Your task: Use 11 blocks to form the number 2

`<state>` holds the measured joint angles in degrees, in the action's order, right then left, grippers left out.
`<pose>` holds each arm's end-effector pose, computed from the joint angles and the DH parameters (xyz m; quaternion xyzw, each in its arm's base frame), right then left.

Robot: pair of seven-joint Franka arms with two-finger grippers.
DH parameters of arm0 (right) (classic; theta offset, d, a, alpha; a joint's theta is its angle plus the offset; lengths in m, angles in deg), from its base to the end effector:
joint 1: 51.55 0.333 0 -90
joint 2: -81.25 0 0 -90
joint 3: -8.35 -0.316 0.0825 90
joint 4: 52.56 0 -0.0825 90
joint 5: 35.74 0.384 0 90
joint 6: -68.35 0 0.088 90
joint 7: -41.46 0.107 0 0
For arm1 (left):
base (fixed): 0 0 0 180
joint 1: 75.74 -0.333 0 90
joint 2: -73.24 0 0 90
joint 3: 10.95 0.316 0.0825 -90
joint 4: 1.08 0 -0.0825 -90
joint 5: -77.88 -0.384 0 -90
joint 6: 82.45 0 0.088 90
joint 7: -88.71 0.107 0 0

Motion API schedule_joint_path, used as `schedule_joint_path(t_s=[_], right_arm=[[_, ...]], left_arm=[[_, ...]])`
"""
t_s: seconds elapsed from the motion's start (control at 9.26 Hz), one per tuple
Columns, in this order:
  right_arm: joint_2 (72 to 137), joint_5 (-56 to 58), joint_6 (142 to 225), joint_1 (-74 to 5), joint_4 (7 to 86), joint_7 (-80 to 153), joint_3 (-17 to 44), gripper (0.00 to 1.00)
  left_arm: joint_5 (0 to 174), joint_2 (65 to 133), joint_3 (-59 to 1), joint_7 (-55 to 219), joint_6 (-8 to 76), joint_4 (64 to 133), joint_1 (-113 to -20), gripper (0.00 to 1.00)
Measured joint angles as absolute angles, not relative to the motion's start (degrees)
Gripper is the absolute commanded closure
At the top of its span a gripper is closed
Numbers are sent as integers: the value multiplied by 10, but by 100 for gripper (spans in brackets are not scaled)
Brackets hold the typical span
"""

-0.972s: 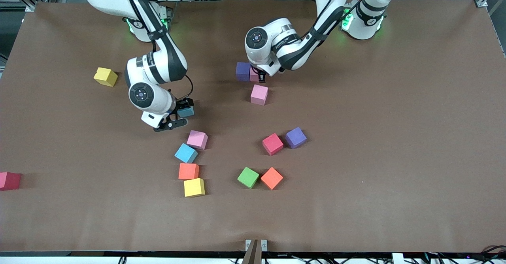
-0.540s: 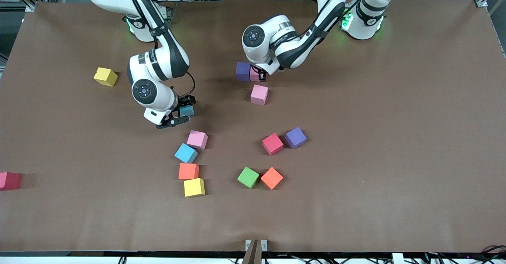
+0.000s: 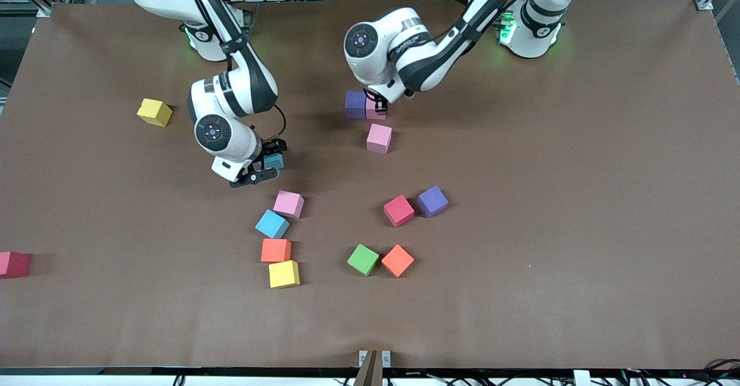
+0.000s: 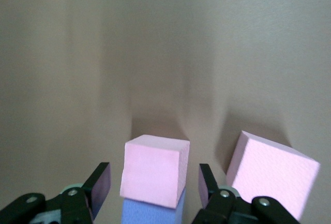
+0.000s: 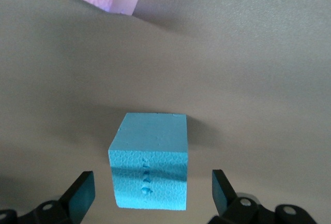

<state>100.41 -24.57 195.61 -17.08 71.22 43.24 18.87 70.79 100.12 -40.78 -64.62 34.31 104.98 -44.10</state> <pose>0.4876 0.2220 0.2239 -0.9829 -0.1235 0.1366 0.0084 0.3140 -0.5258 0.2826 -0.7063 -0.6968 0.0285 0.1213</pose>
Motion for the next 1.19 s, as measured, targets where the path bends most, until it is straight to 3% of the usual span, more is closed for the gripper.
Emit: schedule_joint_path(t_s=[0.54,0.76,0.97,1.08,1.19], right_arm=[[1028,-246,1981,-167,716,433,186,0],[1035,-246,1989,-167,716,433,186,25],[1040,-246,1992,-167,716,433,186,34],[1042,-246,1997,-167,716,433,186,48],[1044,-246,2000,-166,716,433,186,69]], left_arm=[[667,1005,-397,-376,391,1012,-518,23],[659,1027,-397,-310,437,1012,-536,23],[655,1058,-400,-310,462,1012,-528,23],[655,1071,-400,-333,468,1013,-522,23],[654,1082,-400,-368,476,1015,-514,23]])
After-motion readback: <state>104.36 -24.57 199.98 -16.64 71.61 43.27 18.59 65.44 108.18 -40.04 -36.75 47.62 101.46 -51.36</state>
